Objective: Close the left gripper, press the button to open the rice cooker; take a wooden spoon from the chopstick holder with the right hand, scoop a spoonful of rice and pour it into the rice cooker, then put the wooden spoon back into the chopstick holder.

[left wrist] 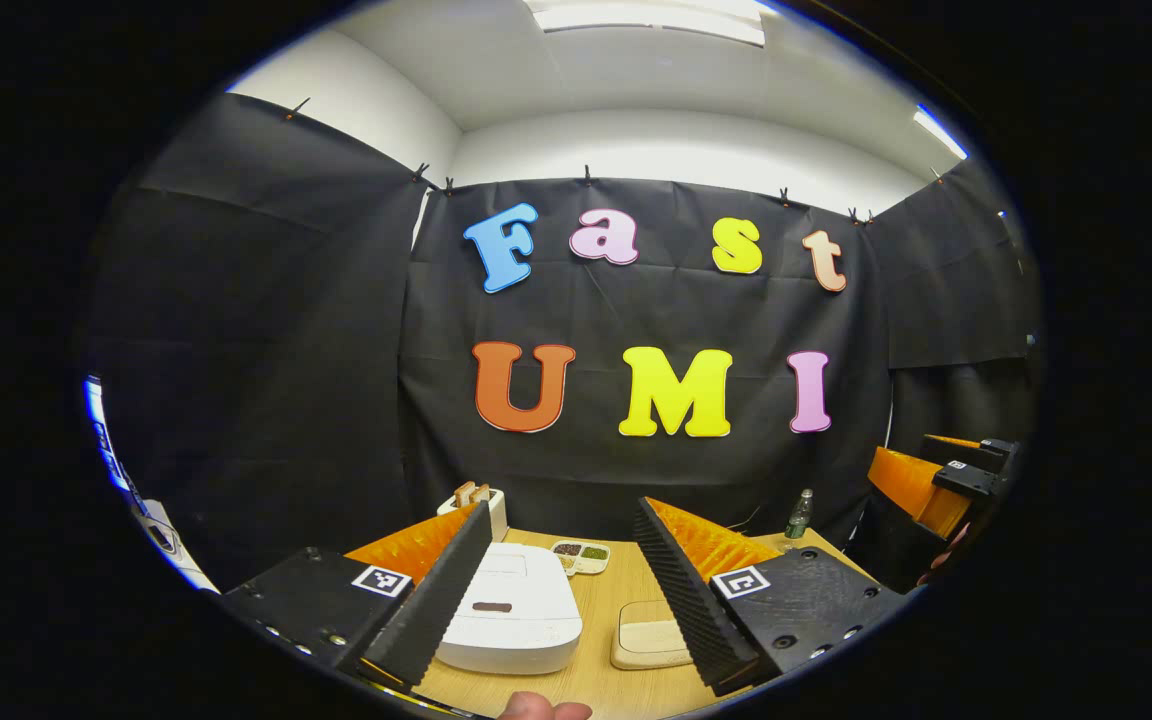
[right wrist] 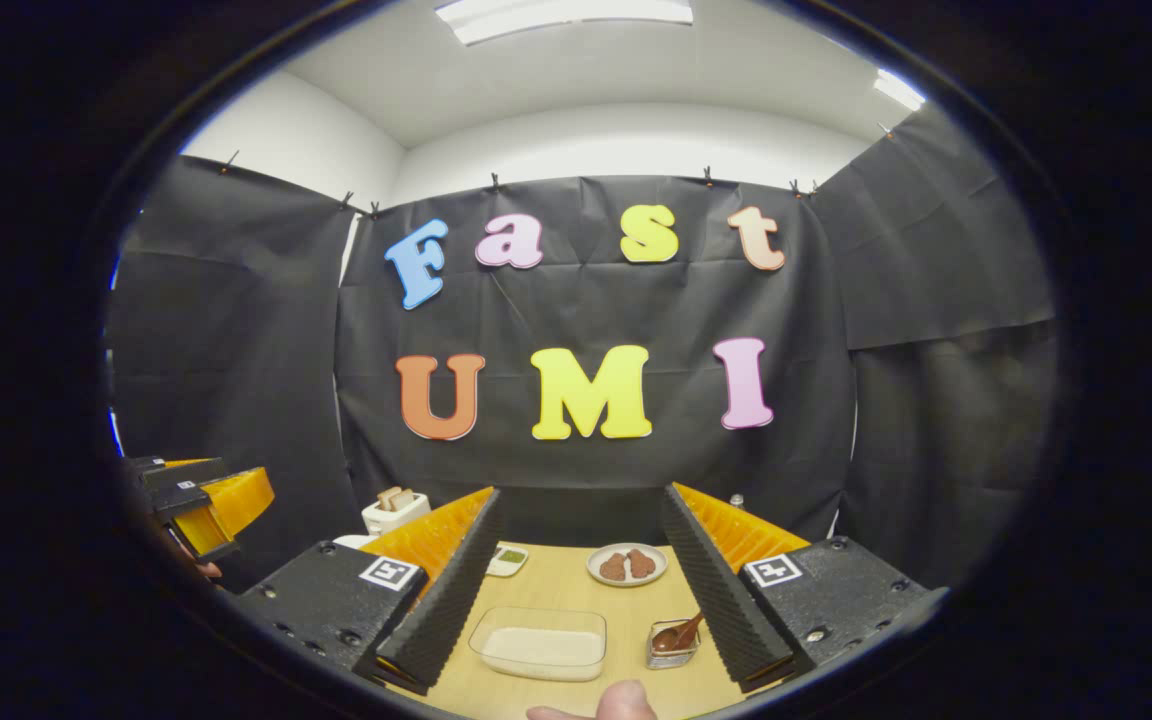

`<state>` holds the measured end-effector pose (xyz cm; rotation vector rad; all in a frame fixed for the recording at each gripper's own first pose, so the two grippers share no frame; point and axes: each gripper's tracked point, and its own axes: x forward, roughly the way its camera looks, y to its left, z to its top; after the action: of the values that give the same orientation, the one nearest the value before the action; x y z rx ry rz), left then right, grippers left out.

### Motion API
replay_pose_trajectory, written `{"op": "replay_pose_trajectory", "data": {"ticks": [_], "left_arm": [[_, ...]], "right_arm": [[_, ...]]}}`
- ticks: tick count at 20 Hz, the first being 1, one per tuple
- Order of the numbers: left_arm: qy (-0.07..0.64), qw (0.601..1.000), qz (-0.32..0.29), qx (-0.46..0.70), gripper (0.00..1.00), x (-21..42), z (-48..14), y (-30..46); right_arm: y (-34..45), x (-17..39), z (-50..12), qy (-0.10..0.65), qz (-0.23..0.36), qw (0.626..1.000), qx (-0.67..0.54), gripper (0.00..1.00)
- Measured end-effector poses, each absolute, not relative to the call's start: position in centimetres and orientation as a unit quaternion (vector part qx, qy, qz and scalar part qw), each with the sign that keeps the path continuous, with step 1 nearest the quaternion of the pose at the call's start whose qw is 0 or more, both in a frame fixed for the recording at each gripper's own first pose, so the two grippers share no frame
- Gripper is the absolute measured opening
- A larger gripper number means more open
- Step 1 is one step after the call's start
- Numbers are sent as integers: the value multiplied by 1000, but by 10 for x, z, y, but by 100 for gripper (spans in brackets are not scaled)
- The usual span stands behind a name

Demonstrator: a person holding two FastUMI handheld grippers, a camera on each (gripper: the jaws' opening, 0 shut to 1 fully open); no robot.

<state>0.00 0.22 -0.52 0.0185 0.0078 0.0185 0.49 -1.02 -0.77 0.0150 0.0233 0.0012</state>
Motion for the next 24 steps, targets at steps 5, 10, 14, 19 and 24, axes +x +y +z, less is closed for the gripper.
{"op": "replay_pose_trajectory", "data": {"ticks": [5, 10, 14, 19, 24], "left_arm": [[12, 1000, 4, 4, 94, -5, -14, -5], [16, 1000, 5, 8, 94, 1, -16, -6], [17, 1000, 0, 8, 94, 6, -18, -11], [23, 1000, 12, 15, 94, 18, -24, -5], [65, 997, 30, 8, 94, 26, -49, 6]], "right_arm": [[-21, 6, -14, 23, -8, 1000, 13, 99], [-29, 8, -21, 33, -15, 999, 15, 100], [-30, 13, -25, 46, -10, 999, 18, 100], [-28, 24, -35, 60, 1, 998, 14, 100], [-19, 38, -46, 70, 24, 997, 14, 99]]}}
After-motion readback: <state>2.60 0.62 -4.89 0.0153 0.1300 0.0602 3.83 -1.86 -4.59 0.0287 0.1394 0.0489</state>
